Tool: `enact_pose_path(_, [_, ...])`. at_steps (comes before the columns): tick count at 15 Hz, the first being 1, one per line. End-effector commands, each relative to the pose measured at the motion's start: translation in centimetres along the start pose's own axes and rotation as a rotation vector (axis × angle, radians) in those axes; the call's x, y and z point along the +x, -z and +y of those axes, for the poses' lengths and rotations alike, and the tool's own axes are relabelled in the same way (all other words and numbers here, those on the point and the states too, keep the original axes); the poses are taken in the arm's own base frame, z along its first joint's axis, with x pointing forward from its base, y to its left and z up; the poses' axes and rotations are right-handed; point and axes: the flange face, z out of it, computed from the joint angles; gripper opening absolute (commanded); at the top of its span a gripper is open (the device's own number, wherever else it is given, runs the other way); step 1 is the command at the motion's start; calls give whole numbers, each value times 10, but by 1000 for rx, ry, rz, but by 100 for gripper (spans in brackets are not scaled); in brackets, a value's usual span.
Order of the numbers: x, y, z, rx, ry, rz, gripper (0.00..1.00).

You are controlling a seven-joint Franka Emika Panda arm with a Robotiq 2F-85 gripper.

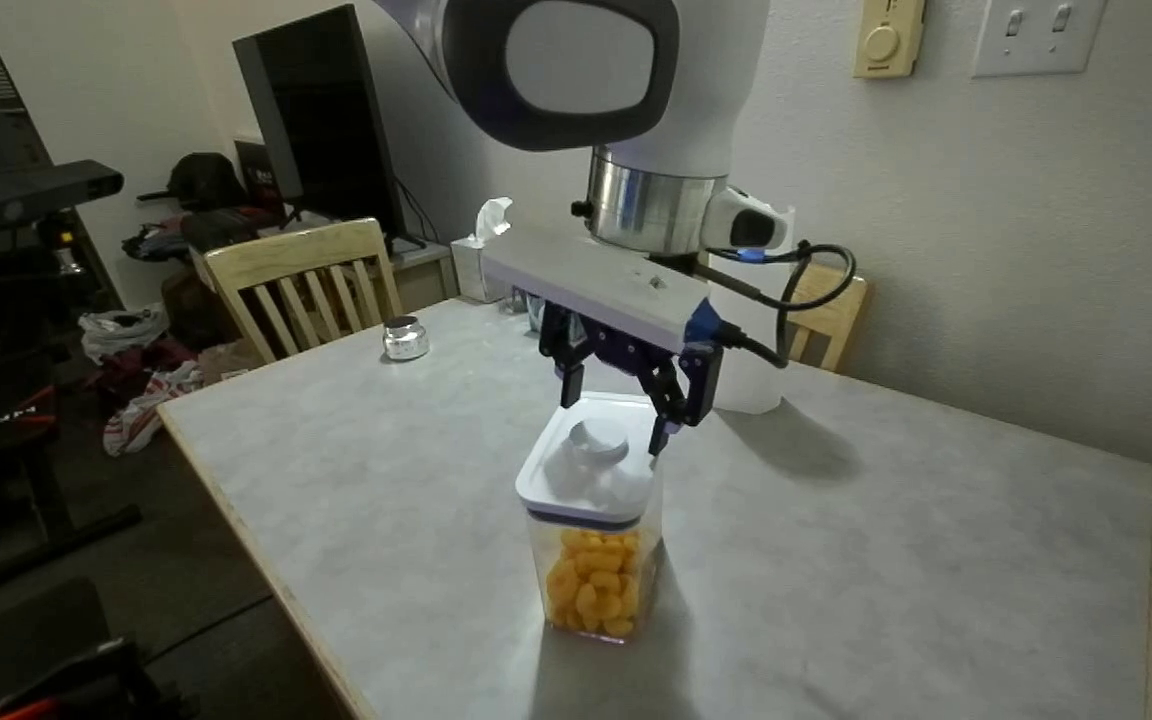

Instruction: Place the lid on the container then push the button

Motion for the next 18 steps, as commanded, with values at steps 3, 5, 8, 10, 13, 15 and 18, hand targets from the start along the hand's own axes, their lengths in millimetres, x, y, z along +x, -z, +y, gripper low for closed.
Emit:
enact_pose_path(3, [-15, 16, 4, -22, 33, 4, 49])
enact_pose_path(5, [-19, 18, 5, -26, 43, 0, 35])
enact_pose_path(8, [-24, 19, 5, -27, 91, -16, 14])
enact_pose_path(10, [-27, 17, 3, -29, 184, -26, 1])
enact_pose_path(13, [-28, 14, 2, -43, 332, -53, 0])
enact_pose_path(15, [-29, 12, 4, -58, 412, -72, 0])
enact_pose_path(18, [-31, 10, 7, -64, 493, -83, 0])
